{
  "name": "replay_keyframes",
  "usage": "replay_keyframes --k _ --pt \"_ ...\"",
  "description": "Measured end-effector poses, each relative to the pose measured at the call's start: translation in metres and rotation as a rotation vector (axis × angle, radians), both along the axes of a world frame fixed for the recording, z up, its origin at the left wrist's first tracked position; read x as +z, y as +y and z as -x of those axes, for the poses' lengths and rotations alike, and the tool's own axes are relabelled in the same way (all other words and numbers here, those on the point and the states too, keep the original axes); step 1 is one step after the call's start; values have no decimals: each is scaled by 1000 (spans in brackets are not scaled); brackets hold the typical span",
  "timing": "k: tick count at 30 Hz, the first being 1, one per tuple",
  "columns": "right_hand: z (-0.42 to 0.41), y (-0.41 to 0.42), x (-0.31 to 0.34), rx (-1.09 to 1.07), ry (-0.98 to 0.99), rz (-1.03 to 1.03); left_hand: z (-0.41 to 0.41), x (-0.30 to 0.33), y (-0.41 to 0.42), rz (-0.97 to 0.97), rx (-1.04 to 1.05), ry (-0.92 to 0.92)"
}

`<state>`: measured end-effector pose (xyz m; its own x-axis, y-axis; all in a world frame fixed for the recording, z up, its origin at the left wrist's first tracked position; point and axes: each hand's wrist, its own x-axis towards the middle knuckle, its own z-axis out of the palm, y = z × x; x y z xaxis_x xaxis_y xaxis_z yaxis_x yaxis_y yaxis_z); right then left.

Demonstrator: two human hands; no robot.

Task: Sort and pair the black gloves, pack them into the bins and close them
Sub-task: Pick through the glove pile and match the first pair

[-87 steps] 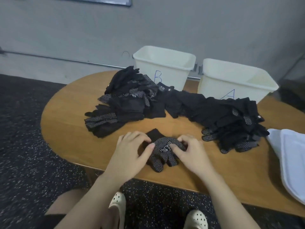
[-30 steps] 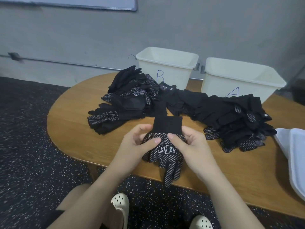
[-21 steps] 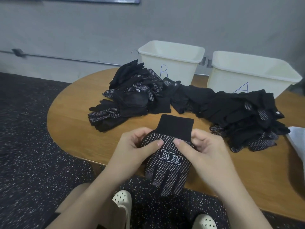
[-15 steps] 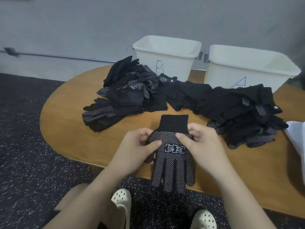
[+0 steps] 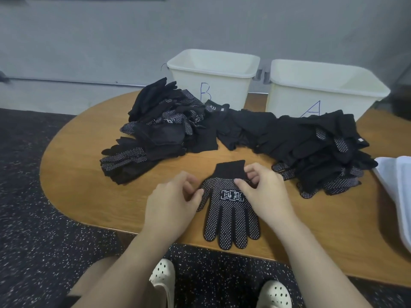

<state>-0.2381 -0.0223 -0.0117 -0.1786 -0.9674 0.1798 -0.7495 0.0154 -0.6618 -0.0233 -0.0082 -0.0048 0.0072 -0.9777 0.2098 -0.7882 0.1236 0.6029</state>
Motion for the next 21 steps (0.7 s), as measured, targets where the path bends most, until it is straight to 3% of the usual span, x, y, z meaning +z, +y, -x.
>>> replay_keyframes --k 4,7,13,17,21 --pt "0 8 5 36 52 121 6 -2 4 183 -159 -45" --pt "1 15 6 166 122 175 12 -3 6 172 -342 -167" --pt "3 25 -3 392 310 -65 15 -17 5 2 -477 -476" --pt "7 22 -6 417 482 -157 13 -17 0 -18 -484 -536" --pt "9 16 -4 414 533 -212 8 -14 -9 -62 -485 -550"
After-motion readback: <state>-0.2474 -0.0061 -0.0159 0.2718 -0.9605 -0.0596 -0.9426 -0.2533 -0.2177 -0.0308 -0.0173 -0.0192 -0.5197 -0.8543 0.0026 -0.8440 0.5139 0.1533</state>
